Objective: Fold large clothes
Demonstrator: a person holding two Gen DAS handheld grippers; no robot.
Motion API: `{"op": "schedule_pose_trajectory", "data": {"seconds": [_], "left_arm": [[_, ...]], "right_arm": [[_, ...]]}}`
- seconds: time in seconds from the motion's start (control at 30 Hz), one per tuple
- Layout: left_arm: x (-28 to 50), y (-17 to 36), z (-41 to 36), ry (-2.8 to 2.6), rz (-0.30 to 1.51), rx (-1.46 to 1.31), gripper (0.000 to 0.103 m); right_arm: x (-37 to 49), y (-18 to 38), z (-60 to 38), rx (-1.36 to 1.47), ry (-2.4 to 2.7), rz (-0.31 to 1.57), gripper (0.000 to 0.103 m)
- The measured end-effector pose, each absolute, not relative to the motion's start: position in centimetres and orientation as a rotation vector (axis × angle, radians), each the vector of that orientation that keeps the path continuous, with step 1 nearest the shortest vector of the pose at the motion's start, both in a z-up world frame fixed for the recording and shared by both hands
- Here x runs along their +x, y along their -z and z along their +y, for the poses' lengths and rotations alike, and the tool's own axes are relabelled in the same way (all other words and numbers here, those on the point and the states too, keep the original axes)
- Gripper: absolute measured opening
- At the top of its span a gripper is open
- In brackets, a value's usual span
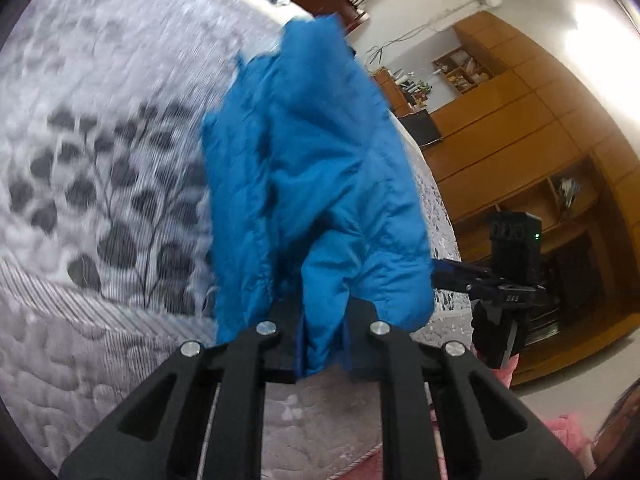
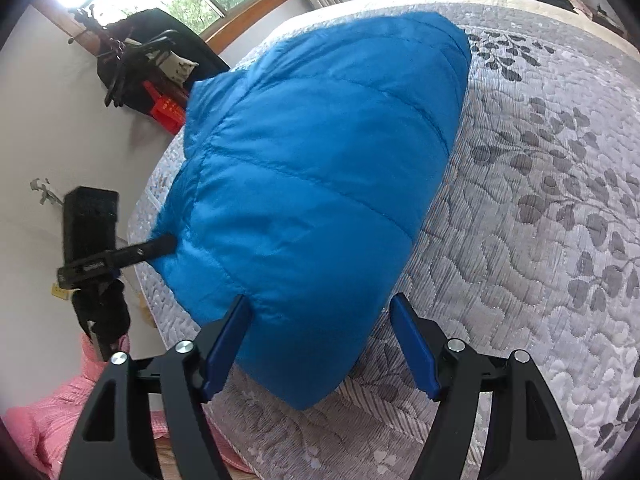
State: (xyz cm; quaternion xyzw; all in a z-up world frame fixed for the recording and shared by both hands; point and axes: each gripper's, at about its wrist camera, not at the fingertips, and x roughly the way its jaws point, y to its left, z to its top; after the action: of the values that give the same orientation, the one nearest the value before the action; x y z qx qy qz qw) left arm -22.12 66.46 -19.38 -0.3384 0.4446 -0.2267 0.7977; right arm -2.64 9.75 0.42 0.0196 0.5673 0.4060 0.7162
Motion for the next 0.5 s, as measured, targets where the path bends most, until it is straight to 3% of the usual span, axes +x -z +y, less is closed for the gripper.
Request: {"op": "schedule_pose_trajectory", "data": {"seconds": [0.13, 0.37, 0.47, 0.5], "left_arm": [[-22.5, 22.2, 66.8, 0.501, 0.960, -0.796, 0.015], [-22.5, 22.1, 66.6, 0.518, 0.941, -0.759, 0.017], [-22.2, 21.0, 67.1, 0.547, 0.936, -0.770, 0.022], [-22.2, 20.3, 67.3, 0.544, 0.933, -0.757, 0.029]], "right_arm": [[-2.5, 0.3, 10.6, 0.032, -0.910, 1.271, 0.075], [-2.2, 0.3, 11.8, 0.041, -0.913, 1.267, 0.077], [-2.4, 0.0, 10.9, 0.058, -0.914, 1.241, 0.078], [-2.3, 0.1, 10.0, 0.065, -0.915, 1.237, 0.078]]}}
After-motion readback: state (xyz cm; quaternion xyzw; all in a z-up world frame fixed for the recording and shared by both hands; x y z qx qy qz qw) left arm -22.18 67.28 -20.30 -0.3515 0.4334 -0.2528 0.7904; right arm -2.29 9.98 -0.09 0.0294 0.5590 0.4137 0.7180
